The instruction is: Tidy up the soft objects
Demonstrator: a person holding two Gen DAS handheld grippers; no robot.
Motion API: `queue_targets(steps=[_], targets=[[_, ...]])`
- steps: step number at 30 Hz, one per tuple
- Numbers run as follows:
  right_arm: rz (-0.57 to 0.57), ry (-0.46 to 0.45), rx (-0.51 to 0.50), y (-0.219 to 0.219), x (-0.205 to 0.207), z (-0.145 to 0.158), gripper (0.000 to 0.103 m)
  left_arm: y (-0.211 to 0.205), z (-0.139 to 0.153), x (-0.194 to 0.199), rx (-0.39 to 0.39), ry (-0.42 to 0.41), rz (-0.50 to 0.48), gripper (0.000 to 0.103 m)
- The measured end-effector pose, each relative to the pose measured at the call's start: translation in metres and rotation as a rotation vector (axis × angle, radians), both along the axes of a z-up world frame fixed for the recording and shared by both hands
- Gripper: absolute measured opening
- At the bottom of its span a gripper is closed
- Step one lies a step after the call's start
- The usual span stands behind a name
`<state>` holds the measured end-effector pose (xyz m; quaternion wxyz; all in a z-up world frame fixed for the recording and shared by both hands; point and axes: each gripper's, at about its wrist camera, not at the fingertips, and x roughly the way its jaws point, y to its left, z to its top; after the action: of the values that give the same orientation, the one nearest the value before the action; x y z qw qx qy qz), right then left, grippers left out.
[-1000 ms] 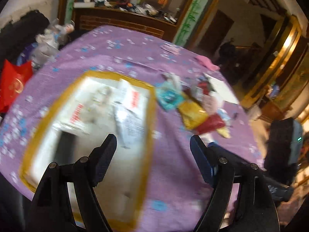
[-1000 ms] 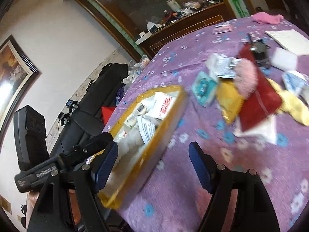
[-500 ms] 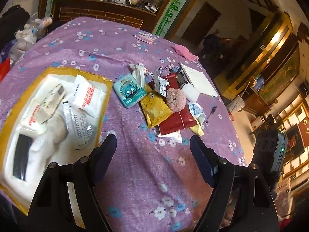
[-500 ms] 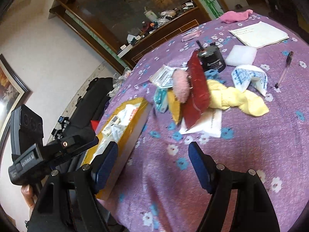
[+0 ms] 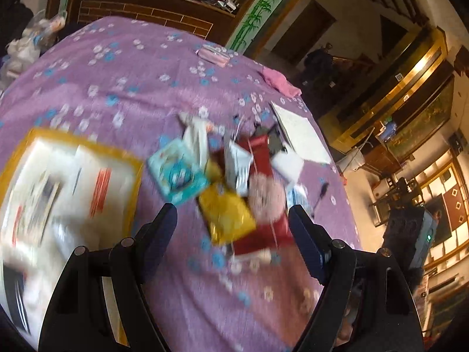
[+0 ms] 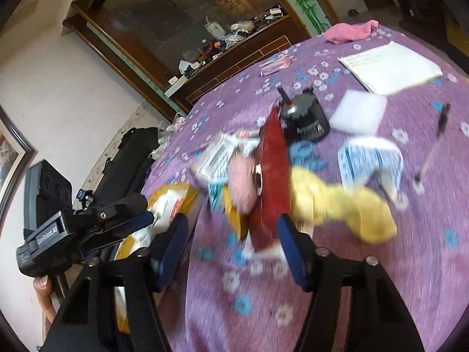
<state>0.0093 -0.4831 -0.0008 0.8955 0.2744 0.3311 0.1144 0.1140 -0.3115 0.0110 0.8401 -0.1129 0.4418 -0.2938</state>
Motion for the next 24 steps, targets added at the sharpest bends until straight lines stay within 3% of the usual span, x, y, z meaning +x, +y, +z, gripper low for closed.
queue_targets(steps=[4, 8, 11, 15, 18, 24], targets=[[-0.016, -0.007, -0.011, 0.001, 0.024, 0.000, 0.049, -0.018, 0.001, 0.032, 0.003, 0.009, -0.011, 0.078], [-0.038, -0.018, -0.103, 0.011, 0.034, -0.007, 0.040, -0.031, -0.008, 0.059, -0.018, 0.044, -0.014, 0.074], [-0.063, -0.059, -0.175, 0.018, 0.029, -0.008, 0.028, -0.046, -0.018, 0.073, 0.017, 0.075, -0.030, 0.047], [-0.067, -0.094, -0.165, 0.014, 0.026, -0.011, 0.021, -0.058, -0.031, 0.076, 0.051, 0.089, -0.053, 0.011], [-0.074, -0.123, -0.158, 0.013, 0.021, -0.007, 0.020, -0.053, -0.033, 0.071, 0.049, 0.077, -0.040, 0.005], [-0.055, -0.142, -0.103, 0.012, 0.017, -0.004, 0.019, -0.032, -0.022, 0.052, -0.020, 0.073, -0.039, 0.004]])
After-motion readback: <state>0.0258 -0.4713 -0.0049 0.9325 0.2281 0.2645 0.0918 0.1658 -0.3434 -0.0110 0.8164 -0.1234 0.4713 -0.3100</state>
